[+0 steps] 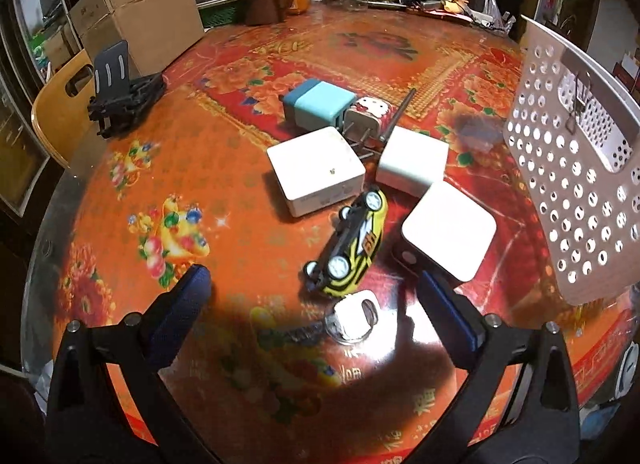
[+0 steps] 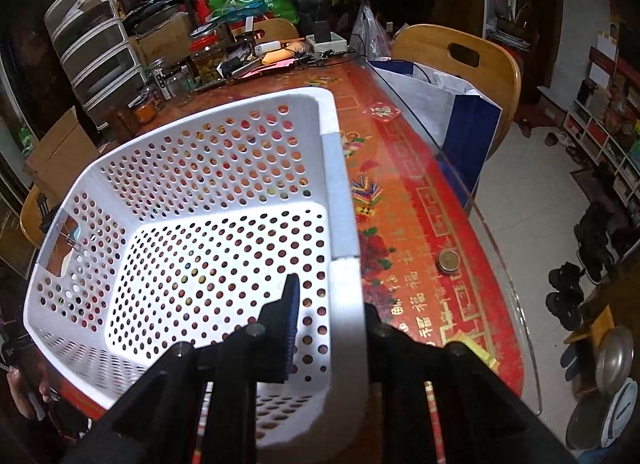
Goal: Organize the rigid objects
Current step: 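Grasp the yellow toy car with the left gripper while the right gripper holds the basket rim, then carry the yellow toy car into the white basket and open the left gripper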
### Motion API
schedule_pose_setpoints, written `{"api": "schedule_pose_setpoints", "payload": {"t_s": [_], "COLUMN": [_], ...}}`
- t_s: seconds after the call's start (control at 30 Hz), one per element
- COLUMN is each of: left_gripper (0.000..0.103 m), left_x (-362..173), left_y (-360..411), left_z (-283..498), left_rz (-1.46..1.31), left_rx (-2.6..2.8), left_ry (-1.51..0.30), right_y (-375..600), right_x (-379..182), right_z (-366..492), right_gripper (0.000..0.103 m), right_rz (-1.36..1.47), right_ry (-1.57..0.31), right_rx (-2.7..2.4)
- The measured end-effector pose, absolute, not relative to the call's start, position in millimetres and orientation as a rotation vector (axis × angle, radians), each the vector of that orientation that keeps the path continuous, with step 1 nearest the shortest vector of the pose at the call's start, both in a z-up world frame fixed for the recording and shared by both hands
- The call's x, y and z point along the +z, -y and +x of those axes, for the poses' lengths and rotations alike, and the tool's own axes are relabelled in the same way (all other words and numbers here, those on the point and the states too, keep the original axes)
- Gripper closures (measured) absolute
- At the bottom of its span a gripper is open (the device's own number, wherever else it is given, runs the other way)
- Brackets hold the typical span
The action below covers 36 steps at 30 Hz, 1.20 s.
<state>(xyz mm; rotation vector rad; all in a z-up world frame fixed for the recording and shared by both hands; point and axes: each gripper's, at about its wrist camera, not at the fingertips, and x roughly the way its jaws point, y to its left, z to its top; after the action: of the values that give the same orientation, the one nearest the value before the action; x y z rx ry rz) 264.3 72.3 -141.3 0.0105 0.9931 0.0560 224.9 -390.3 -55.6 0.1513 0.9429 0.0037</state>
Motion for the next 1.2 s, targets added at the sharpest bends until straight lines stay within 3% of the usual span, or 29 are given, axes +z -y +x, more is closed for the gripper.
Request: {"api": "schedule_pose_setpoints", "payload": {"t_s": [0.27, 0.33, 0.8, 1.2], "left_gripper": [0.052, 0.069, 0.073, 0.085], "left_x": [-144, -143, -129, -103], "left_y": [-74, -71, -64, -57], "left_z": [270, 270, 258, 243], "left_rz": [0.009, 0.02, 0.064, 0.136], "left_rx": [0.056, 0.059, 0.078, 0.109], "left_ry": [-0.993, -0.988, -0.914, -0.838], "right_y": [382, 382, 381, 381], "right_x": [-62, -62, -62, -62], "right_z": [228, 228, 229, 229], "right_gripper": [0.087, 0.087, 0.091, 0.091], "right_rz": [0.106, 0.107, 0.093, 0.089], "right_ry": [-0.96, -0.961, -0.961, -0.96], "right_rx": [-0.025, -0.028, -0.048, -0.045]}}
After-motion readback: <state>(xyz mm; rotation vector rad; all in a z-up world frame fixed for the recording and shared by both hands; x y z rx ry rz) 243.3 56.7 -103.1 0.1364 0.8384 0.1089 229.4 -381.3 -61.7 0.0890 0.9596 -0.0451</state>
